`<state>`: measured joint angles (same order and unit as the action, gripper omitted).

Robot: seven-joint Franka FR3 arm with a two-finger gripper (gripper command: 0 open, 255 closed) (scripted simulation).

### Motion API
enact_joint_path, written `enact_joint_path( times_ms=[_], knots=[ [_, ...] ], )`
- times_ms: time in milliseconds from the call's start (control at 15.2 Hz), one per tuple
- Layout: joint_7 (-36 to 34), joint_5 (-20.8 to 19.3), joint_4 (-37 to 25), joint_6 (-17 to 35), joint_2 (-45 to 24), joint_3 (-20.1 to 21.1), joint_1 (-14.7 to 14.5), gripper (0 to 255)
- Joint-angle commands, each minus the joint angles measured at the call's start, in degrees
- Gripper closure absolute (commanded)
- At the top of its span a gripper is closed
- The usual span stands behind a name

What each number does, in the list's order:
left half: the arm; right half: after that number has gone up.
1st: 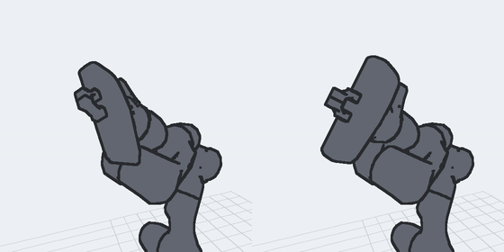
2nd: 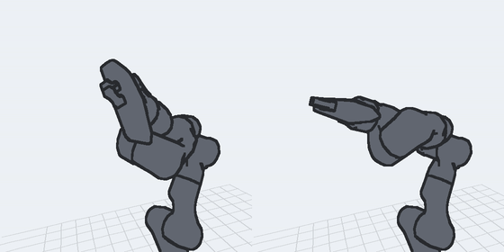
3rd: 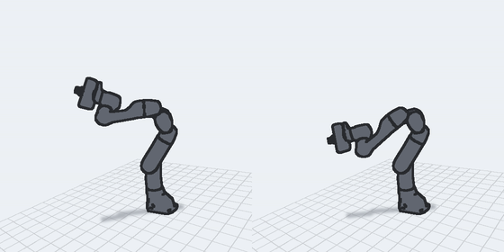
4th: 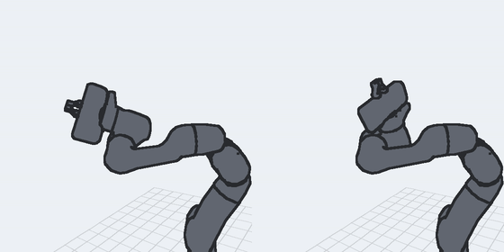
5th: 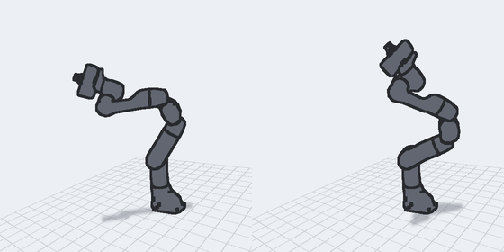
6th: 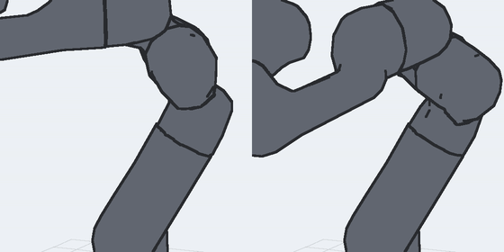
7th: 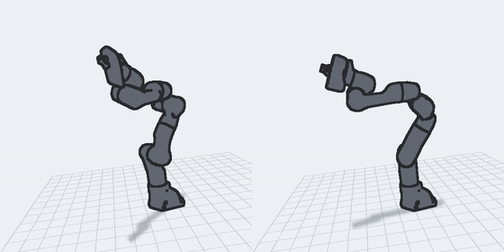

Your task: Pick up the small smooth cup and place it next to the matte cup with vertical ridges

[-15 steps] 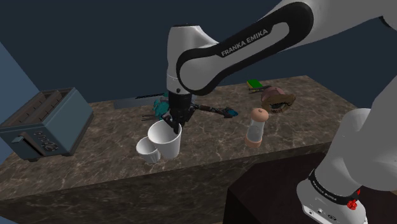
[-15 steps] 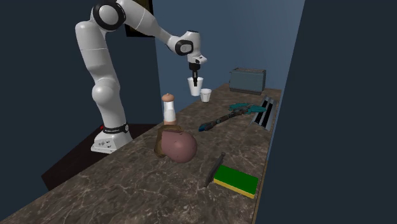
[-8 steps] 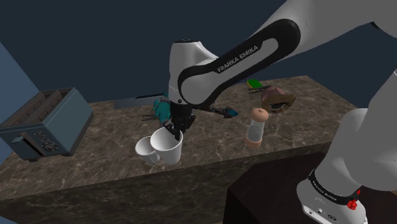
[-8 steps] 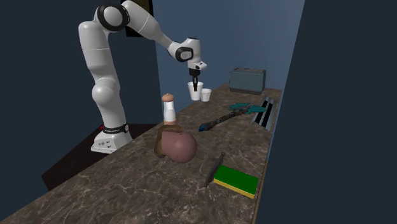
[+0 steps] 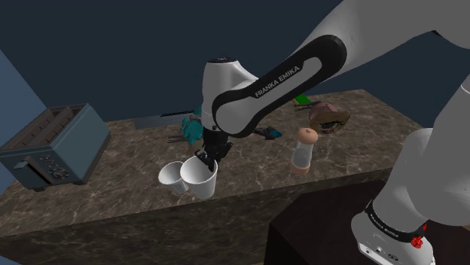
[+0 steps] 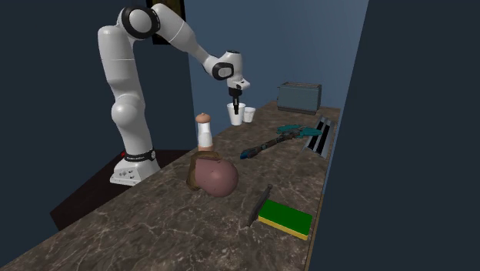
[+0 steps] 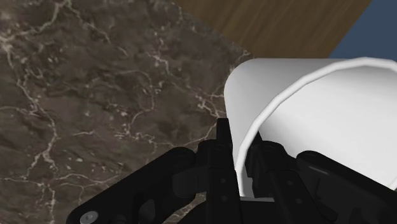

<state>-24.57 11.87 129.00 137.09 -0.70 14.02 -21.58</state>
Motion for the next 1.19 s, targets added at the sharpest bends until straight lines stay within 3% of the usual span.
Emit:
enact_joint_path(
  times_ms=[0, 198, 264, 594, 858, 1122],
  knots=[
    [0.0, 0.0, 0.0, 0.0, 0.0, 0.0, 0.0, 255],
    [0.0, 0.0, 0.0, 0.0, 0.0, 0.0, 0.0, 255],
    [0.0, 0.0, 0.0, 0.0, 0.0, 0.0, 0.0, 0],
    [0.0, 0.0, 0.0, 0.0, 0.0, 0.0, 0.0, 0],
    [0.4, 0.4, -2.2, -7.1, 4.8, -0.7, 0.6, 0],
    [0.4, 0.4, -2.2, -7.1, 4.8, -0.7, 0.6, 0]
  ],
)
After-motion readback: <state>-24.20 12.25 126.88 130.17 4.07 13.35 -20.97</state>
